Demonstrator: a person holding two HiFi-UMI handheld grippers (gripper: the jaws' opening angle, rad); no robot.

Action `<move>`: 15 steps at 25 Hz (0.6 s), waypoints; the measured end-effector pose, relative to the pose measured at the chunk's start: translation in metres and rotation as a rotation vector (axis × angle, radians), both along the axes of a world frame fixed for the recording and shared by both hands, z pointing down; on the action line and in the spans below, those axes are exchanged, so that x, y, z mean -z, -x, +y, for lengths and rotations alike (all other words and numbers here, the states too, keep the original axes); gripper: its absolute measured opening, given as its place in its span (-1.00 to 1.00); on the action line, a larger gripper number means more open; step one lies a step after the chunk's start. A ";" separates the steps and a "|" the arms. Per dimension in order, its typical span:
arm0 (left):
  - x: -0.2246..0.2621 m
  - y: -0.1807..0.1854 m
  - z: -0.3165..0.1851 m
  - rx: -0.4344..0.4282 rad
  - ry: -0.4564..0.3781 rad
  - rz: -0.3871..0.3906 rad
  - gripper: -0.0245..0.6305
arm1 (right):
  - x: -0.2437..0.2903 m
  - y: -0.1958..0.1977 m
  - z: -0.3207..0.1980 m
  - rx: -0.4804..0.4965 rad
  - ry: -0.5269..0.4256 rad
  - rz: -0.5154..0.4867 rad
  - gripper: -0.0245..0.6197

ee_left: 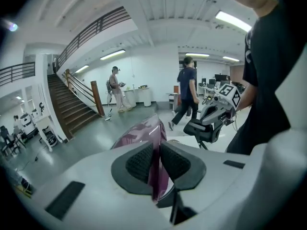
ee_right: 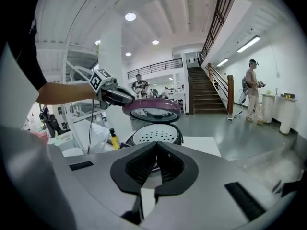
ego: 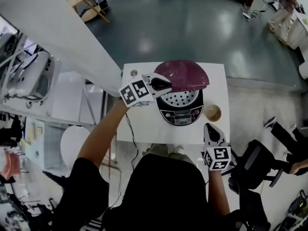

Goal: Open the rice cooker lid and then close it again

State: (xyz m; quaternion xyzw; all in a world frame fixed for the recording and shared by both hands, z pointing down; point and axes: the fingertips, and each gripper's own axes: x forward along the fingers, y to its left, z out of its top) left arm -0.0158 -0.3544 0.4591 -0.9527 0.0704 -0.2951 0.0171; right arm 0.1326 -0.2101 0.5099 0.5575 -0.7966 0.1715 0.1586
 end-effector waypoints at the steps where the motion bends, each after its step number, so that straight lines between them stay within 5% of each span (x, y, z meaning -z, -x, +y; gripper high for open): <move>1: -0.001 -0.001 0.002 0.014 -0.015 -0.011 -0.78 | -0.003 -0.001 0.004 0.007 0.009 -0.016 -0.92; 5: -0.013 -0.006 0.012 0.051 -0.098 -0.096 -0.78 | -0.011 -0.001 0.012 0.045 0.009 -0.031 -0.92; 15: -0.056 -0.008 0.038 0.052 -0.055 -0.187 -0.78 | -0.008 0.008 0.040 0.057 -0.018 -0.063 -0.92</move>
